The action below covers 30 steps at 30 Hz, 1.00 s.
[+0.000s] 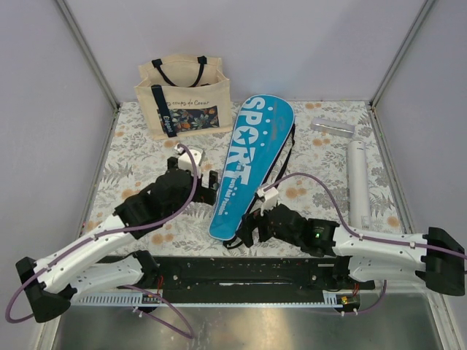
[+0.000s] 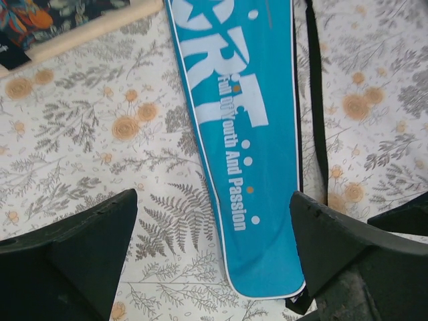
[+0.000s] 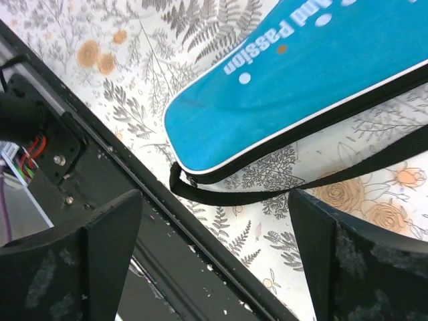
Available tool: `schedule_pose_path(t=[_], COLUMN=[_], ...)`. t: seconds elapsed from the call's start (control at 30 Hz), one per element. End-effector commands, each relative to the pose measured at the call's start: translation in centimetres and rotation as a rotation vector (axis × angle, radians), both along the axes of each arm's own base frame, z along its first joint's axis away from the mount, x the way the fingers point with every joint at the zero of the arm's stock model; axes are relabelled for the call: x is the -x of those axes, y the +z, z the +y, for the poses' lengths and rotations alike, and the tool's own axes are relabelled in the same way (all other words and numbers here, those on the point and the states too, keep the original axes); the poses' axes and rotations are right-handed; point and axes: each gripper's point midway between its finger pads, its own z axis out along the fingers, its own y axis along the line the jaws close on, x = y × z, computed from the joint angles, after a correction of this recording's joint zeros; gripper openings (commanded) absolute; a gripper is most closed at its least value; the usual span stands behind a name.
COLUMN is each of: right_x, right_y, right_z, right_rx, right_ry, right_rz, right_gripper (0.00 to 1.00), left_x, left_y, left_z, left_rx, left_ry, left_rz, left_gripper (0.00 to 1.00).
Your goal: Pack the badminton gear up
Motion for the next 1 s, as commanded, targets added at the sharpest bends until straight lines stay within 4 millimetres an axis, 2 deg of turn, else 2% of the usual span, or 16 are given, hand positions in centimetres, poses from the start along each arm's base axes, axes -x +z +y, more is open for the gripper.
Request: schedule_pose_path(t=[0.0,0.2,0.27,0.3,0.47,0.63,0.8,0.97], right_x=[-1.8,-5.0,-5.4,-5.7,-5.5,-5.4,-5.3,-5.0], right_y=[4.7,12.3,14.6,17.1,21.9,24.2,24.3,23.8], right_z=[-2.3,-6.9,-8.2,-9.4,-12.1,-14.6,-15.6,-15.7], right_rx=[0.009,-0.053,-0.061,-0.082,-0.192,-0.275,-0.278,-0.294], right_ry=[-0.174,-0.452,-0.48,-0.503,-0.542,-0.586,-0.6,-0.595], right_rz=[-0.014,-0.132,-0.186,-0.241,-0.311,-0.362,-0.382,-0.372], right_gripper=[1.0,1.0,1.0,0.99,1.0,0.99,0.99,0.99], left_x=[-0.4,1.3,2.1,3.0,4.4,4.8,4.9,4.9], left_y=[6.9,10.6,11.6,12.6,13.7,14.1,14.0,13.8], left_z=[-0.3,0.8,0.9,1.0,1.1,2.0,2.5,2.4], left_rx=[0.141,0.209,0.24,0.275,0.326,0.344,0.357,0.363], left_ry=[-0.046,-0.104,-0.134,-0.176,-0.226,-0.211,-0.192,-0.191], left_rz=[-0.188,-0.279,-0.308,-0.336,-0.359,-0.382,-0.385,-0.371], left_gripper=[0.99,0.99,0.99,0.99,0.99,0.99,0.99,0.99])
